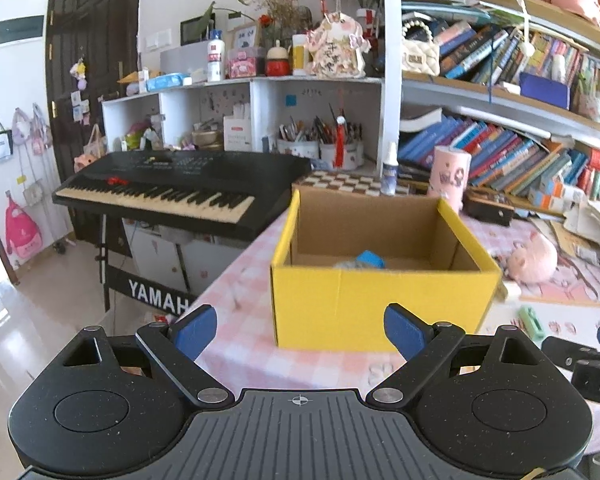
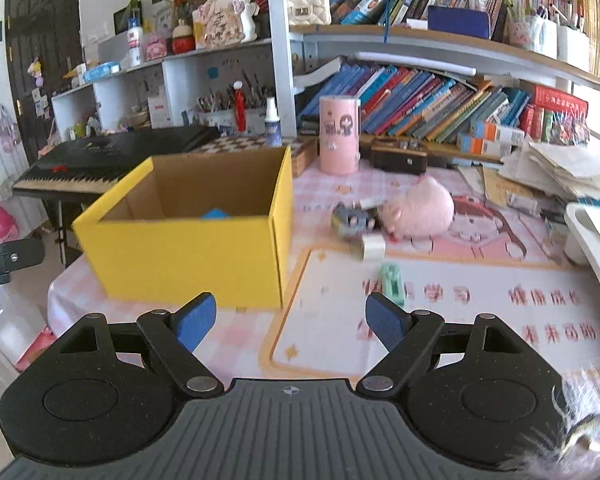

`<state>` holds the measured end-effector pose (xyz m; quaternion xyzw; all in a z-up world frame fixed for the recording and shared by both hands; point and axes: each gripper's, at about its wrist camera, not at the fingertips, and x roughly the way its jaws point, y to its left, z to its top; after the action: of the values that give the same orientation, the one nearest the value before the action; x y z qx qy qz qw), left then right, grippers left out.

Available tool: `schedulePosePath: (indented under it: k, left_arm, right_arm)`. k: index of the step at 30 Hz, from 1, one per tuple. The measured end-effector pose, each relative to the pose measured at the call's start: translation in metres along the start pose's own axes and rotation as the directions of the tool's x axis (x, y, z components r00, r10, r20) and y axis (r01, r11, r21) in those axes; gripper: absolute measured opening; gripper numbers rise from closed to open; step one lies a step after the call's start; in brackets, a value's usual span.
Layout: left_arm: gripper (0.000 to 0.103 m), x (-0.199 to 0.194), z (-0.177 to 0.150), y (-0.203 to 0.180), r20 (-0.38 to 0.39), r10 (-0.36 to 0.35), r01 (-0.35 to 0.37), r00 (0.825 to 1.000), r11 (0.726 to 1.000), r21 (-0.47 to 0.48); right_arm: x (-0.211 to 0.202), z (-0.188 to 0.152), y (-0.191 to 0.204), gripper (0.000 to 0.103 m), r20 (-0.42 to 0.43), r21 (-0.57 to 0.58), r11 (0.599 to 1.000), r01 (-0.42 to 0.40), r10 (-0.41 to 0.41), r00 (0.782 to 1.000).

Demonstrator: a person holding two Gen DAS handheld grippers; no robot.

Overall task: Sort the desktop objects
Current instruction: 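Withdraw both grippers from the box back over the table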

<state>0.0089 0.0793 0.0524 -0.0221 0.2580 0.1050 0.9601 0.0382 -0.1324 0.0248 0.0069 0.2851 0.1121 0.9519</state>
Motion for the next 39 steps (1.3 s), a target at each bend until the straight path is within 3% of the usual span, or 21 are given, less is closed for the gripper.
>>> schedulePosePath:
  k: [16,39]
  left_arm:
    - [0.093,-0.029,-0.054,-0.018,-0.096,-0.073,0.081,0.993,0.994,0.078]
    - [0.093,-0.021,-0.062,-0.04,-0.17,-0.164,0.187,0.972,0.974,0.125]
  right_arm:
    - [-0.041,-0.05,0.013,0.081,-0.048,-0.009,0.999,0.037,-0.037,0.998]
    - [-0.048,-0.062,0.004,0.081,-0.103,0.003,0.992,0.129,-0.128,0.986]
